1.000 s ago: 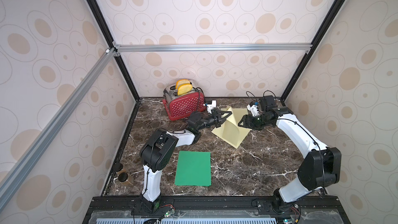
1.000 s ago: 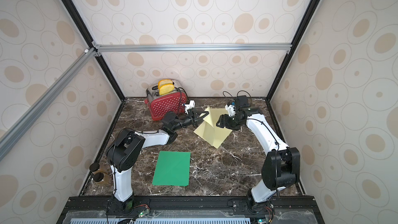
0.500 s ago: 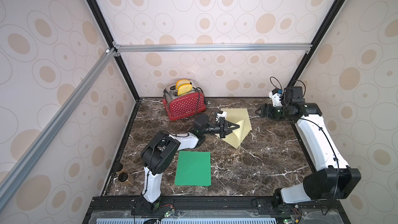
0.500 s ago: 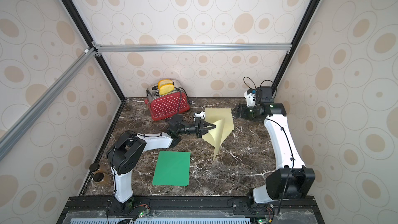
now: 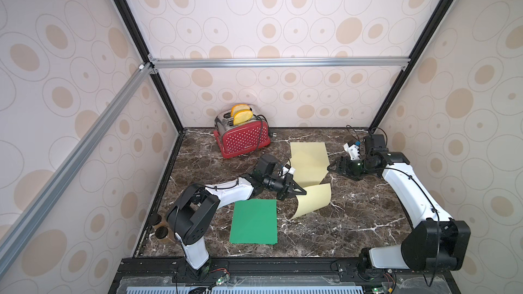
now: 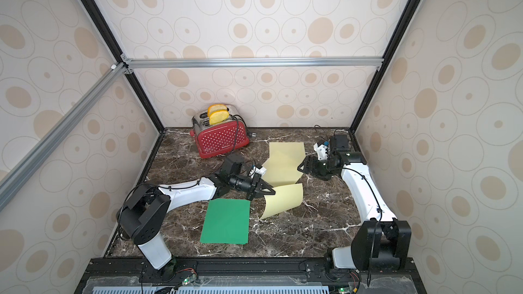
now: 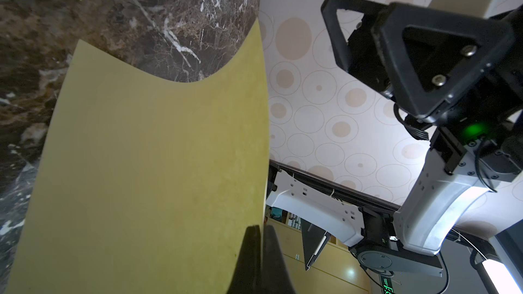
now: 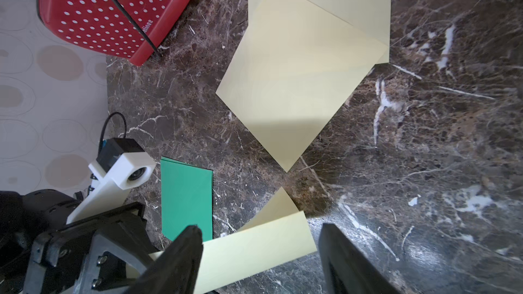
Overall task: Sort the scattered colored papers by color
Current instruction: Pick up the colored paper from the center of the board, then place the colored paper at the center of the board.
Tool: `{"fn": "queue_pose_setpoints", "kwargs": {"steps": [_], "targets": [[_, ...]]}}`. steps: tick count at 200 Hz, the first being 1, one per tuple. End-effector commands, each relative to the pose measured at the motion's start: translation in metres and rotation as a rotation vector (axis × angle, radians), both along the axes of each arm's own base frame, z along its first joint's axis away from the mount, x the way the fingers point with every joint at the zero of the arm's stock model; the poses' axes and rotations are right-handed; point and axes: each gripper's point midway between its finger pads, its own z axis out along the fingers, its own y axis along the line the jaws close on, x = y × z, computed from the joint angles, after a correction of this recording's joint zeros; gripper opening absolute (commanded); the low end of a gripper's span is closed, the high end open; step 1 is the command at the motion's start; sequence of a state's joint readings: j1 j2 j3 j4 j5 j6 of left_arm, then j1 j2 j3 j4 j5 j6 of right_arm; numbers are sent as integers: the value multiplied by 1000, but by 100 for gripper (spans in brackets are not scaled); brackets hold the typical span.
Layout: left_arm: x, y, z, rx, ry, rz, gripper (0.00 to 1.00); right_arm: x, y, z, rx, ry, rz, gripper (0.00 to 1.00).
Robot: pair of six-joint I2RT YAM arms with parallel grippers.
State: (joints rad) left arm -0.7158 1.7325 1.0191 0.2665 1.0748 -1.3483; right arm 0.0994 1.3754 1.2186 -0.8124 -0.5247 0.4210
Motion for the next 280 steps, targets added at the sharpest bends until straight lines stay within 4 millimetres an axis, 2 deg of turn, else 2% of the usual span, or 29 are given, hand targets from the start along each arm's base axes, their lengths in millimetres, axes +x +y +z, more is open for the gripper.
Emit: {"fn": "queue_pose_setpoints", "kwargs": {"steps": [1,15,25,56,81,93,119,182,207,229,280], "targets": [[-11,-16,46,-46,-110,-52,0,-4,2,11,16,-35,8,72],[-16,-29,72,-74,-139,-84,0,-5,1,12,9,-39,8,72],[-18,-35,79,-76,-140,-94,0,-5,1,12,13,-38,7,72],[-28,-36,79,-67,-114,-98,0,-4,2,15,17,-44,12,72],[-37,-32,86,-78,-113,-106,0,-2,1,14,7,-43,16,72],[-39,-29,82,-68,-106,-105,0,-1,2,13,12,-39,19,72],[-43,-24,61,-33,-93,-104,0,0,4,8,22,-26,28,72],[-58,-3,-29,184,-58,-189,0,-8,8,-11,39,17,48,72],[-60,-1,-40,216,-53,-224,0,-20,10,-24,61,46,51,72],[-60,10,-54,321,-94,-270,0,-34,12,-35,90,73,42,70],[-46,26,-90,488,-150,-251,0,-69,13,-55,126,100,43,68]]}}
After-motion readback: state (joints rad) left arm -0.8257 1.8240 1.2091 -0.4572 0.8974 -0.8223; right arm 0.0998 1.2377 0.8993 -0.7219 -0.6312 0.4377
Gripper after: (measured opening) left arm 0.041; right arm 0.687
